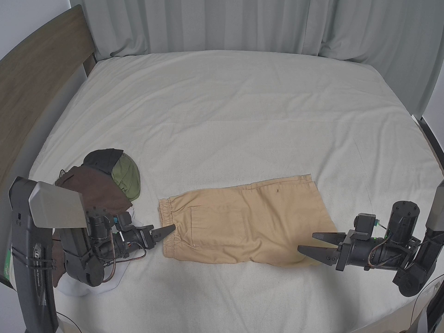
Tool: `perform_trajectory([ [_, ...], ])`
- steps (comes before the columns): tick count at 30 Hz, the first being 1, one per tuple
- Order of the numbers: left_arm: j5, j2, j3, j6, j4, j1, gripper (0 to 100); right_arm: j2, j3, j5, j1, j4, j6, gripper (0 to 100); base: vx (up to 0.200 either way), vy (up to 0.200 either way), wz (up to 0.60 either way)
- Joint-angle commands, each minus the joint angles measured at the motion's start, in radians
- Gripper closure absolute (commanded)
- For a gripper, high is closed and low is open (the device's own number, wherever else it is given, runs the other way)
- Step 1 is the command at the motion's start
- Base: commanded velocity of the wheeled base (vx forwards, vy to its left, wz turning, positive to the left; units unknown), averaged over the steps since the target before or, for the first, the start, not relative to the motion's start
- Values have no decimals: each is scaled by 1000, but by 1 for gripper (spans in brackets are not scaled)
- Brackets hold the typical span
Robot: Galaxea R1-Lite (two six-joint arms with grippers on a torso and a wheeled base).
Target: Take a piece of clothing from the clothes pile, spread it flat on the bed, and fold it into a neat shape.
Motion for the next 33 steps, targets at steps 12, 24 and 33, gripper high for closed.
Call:
perform_trajectory([
  [12, 25, 82, -71, -3, -2, -22, 0, 4, -2, -1, 2, -1, 0, 0, 0, 0, 0],
  [24, 157, 136, -152, -195, -4, -117, 0, 4, -2, -1, 3, -1, 2, 0, 0, 0, 0],
  [33, 174, 139, -168, -213, -6, -120, 0, 4, -1, -1, 3, -1, 2, 0, 0, 0, 0],
])
